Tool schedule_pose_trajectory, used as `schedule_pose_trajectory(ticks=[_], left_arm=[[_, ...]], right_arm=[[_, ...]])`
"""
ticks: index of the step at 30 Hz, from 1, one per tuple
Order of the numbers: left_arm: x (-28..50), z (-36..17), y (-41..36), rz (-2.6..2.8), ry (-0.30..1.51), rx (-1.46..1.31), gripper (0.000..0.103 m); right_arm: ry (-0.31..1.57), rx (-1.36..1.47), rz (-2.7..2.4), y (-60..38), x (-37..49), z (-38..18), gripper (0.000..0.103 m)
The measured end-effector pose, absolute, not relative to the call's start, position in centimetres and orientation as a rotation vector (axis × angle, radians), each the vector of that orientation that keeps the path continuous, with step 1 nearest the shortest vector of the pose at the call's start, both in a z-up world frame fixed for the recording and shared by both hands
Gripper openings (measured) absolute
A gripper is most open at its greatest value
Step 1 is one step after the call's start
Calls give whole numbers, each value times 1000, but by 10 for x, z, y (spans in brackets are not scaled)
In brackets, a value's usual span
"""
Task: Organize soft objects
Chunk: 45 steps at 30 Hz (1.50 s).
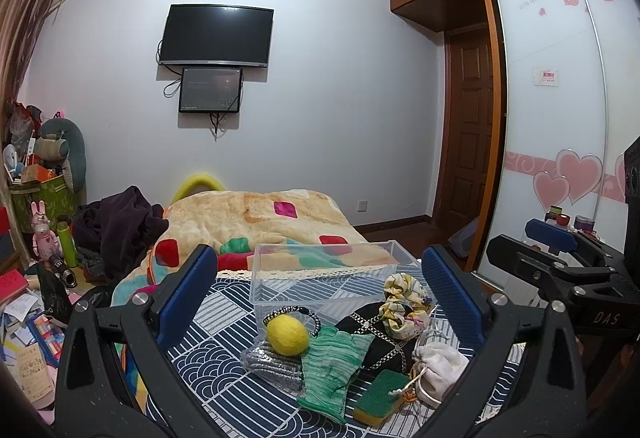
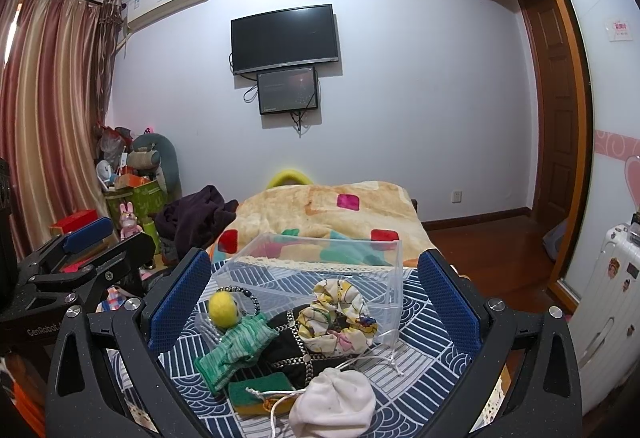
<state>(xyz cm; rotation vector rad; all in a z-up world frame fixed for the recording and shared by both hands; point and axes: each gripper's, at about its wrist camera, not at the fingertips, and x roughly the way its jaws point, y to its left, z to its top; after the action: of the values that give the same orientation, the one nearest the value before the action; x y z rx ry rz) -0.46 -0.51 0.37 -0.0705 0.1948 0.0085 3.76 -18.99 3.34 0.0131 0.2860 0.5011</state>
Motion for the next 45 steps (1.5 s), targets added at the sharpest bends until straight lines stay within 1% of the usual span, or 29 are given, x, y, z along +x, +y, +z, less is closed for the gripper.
schedule_pose_trajectory(ticks=[36,45], left_arm=[[-5,4,-6,9,193,-71,103],[11,-8,-4,-9,250,-83,103]], right_arm=[[284,18,504,-189,36,31,103],[310,-2,508,-184,42,20,103]])
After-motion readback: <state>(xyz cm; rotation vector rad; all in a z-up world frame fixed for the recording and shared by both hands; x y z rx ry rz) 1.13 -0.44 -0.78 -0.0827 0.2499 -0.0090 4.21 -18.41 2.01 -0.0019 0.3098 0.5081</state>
